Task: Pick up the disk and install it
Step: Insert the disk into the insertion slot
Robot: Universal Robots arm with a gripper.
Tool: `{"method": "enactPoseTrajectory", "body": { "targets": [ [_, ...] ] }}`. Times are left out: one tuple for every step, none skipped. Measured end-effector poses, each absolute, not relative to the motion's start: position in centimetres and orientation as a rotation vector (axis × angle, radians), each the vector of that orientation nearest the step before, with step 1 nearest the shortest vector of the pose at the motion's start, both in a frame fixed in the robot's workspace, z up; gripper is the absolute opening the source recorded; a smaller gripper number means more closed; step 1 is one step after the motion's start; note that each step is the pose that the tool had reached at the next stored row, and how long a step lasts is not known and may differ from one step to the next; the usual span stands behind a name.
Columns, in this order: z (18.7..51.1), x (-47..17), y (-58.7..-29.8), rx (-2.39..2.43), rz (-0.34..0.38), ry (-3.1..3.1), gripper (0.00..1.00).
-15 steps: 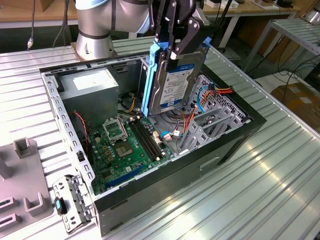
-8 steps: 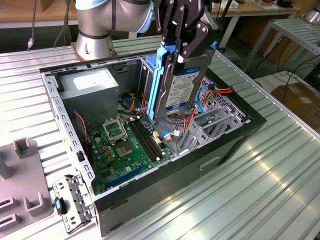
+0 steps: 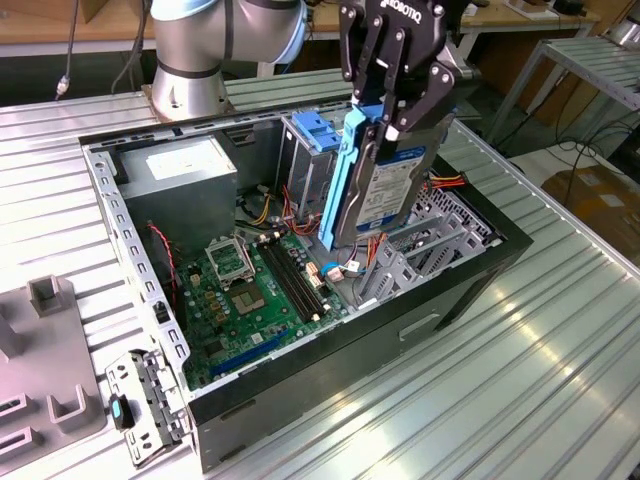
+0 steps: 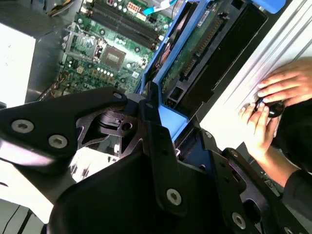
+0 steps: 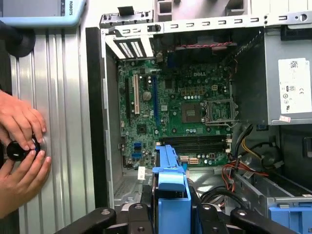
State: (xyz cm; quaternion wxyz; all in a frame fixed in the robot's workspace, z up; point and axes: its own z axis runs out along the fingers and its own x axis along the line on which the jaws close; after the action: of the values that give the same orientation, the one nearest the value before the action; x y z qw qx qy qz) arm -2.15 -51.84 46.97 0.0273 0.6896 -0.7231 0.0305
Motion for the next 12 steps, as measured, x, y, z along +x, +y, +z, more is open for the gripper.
{"method": "enactPoseTrajectory", "body": {
  "targets": [
    [46.9,-1.7,-51.9,2.129,0.094,-2.233,0.37],
    [46.9,-1.3,-51.9,2.129,0.094,-2.233,0.37],
    [46.8,-0.7,-51.9,2.129,0.095,-2.233,0.37],
    [46.8,-0.3,-51.9,2.129,0.095,-2.232,0.37],
    [46.7,0.4,-51.9,2.129,0.095,-2.232,0.37],
    [46.7,0.8,-51.9,2.129,0.095,-2.232,0.37],
    [46.7,1.1,-51.9,2.129,0.095,-2.232,0.37],
    [46.7,1.4,-51.9,2.129,0.095,-2.232,0.37],
    [46.7,1.8,-51.9,2.129,0.095,-2.232,0.37],
    [46.6,2.1,-51.9,2.129,0.095,-2.233,0.37],
    [46.6,2.6,-51.9,2.129,0.095,-2.232,0.37],
    [46.6,3.1,-51.9,2.129,0.095,-2.232,0.37]
  ]
}}
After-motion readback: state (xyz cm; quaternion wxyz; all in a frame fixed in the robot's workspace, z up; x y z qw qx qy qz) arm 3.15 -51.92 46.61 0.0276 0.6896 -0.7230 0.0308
